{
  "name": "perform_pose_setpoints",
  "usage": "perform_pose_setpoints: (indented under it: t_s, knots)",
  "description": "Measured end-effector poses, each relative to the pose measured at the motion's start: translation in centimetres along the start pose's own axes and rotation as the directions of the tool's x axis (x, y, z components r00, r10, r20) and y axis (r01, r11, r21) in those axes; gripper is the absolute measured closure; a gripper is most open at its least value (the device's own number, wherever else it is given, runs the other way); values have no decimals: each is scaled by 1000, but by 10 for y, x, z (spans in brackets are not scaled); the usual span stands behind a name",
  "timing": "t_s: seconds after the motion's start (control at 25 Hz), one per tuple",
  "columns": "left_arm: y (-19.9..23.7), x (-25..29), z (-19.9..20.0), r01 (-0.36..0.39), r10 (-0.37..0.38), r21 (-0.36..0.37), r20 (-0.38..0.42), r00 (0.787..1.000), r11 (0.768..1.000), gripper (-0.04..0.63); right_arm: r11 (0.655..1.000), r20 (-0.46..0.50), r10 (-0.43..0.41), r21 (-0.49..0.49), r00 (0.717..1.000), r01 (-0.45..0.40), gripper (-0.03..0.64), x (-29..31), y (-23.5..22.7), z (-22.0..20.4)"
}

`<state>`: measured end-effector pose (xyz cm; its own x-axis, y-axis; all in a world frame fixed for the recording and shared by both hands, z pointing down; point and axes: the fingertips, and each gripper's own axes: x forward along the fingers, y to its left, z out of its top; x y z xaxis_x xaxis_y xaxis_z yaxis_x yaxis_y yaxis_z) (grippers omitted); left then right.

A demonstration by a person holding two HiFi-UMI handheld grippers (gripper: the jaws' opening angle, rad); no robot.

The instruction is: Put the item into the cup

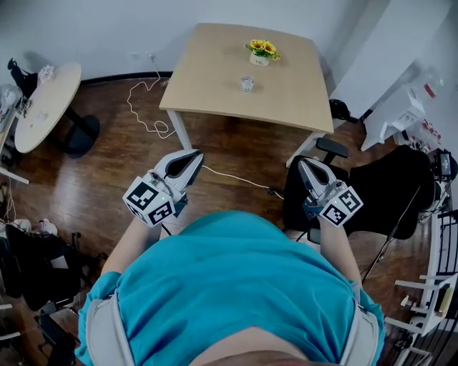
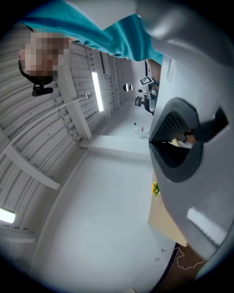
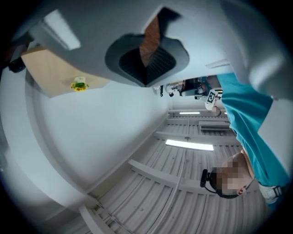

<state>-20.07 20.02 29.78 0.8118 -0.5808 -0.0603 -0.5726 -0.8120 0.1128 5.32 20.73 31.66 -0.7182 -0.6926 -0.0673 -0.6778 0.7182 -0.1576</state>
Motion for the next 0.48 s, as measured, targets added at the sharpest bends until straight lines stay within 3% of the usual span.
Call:
perform_pose_setpoints:
  t_s: [0.48]
  knots:
    - [21,-7,-6,-13,14,-29,16,1000,999,591,999,-54,4,-35,999,-6,617,28,9,-5]
